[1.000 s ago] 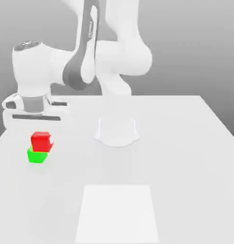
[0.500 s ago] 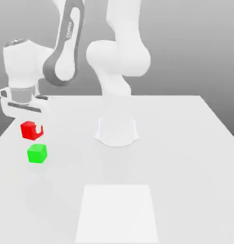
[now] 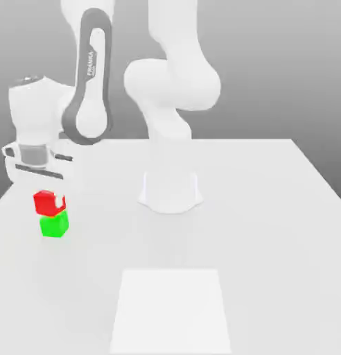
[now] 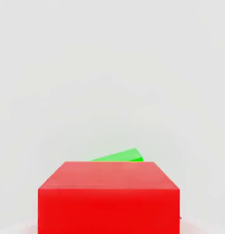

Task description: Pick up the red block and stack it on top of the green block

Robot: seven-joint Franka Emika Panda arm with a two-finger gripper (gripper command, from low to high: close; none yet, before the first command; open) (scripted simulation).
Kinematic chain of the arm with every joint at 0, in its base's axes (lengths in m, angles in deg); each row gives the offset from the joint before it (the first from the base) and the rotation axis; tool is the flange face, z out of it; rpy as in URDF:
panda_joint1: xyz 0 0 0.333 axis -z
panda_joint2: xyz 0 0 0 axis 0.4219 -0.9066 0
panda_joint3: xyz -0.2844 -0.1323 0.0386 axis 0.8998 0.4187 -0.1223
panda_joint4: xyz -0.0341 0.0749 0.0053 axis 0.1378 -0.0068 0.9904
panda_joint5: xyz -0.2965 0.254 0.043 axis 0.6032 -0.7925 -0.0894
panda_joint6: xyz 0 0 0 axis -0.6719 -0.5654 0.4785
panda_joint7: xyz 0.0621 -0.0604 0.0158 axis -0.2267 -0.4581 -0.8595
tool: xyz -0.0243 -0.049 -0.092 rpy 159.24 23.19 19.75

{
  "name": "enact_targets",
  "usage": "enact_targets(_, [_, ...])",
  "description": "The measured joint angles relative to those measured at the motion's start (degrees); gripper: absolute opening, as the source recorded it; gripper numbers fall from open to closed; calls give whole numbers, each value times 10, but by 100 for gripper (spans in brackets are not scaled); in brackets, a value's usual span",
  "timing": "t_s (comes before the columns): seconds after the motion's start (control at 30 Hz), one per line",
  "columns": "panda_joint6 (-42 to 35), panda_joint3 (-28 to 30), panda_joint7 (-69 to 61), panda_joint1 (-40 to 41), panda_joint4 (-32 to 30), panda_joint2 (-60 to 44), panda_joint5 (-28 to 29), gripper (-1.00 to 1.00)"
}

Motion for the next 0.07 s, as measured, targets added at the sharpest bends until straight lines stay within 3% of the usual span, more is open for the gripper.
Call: enact_targets(0.07, [11, -4, -18, -3, 0, -15, -25, -100])
